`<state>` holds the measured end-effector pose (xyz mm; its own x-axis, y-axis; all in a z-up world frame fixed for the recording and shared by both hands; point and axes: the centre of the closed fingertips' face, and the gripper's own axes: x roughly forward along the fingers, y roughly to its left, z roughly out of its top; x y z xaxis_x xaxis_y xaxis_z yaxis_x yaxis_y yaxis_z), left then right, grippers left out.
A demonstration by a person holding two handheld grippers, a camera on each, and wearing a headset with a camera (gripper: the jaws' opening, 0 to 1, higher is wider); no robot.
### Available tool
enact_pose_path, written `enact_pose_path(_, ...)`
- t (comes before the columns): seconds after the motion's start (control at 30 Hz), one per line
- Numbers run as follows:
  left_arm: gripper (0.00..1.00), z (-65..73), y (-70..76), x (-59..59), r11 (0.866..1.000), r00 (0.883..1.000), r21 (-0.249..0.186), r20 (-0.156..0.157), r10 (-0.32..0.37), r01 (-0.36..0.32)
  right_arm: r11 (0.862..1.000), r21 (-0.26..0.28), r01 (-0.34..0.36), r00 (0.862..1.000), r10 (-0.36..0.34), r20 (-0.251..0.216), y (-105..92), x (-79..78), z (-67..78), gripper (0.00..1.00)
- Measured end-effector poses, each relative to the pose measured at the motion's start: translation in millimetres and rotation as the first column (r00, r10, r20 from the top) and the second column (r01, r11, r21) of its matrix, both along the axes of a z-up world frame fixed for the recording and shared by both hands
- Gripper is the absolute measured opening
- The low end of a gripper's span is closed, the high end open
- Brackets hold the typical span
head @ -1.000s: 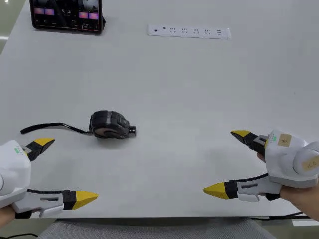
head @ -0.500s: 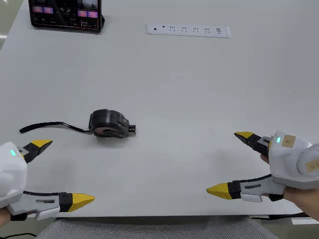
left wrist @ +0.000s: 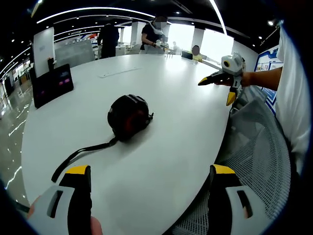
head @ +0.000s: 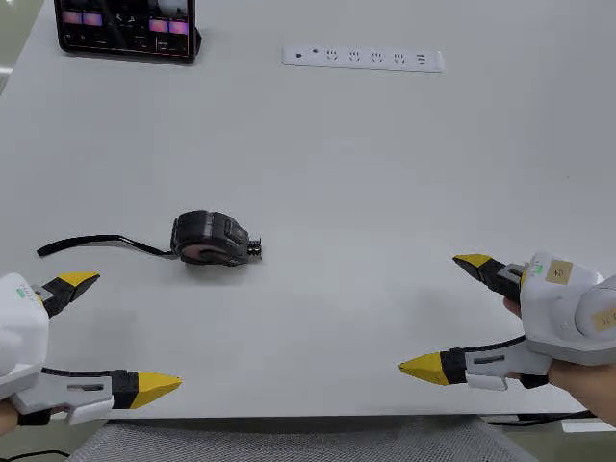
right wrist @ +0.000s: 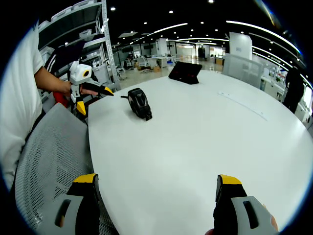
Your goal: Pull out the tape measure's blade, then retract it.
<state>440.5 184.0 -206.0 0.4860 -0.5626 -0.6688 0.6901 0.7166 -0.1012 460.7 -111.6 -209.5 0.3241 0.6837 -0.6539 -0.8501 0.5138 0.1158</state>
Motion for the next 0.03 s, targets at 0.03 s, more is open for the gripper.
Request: enact_pose_path(0.03,0.99,0.2,-0.5,-0.3,1.0,1.0,-0.002,-0.003,-0.003,0.003,1.0,0.001,0.001,1.0,-0.001,0.0,-0.1,0.0,0.2,0.99)
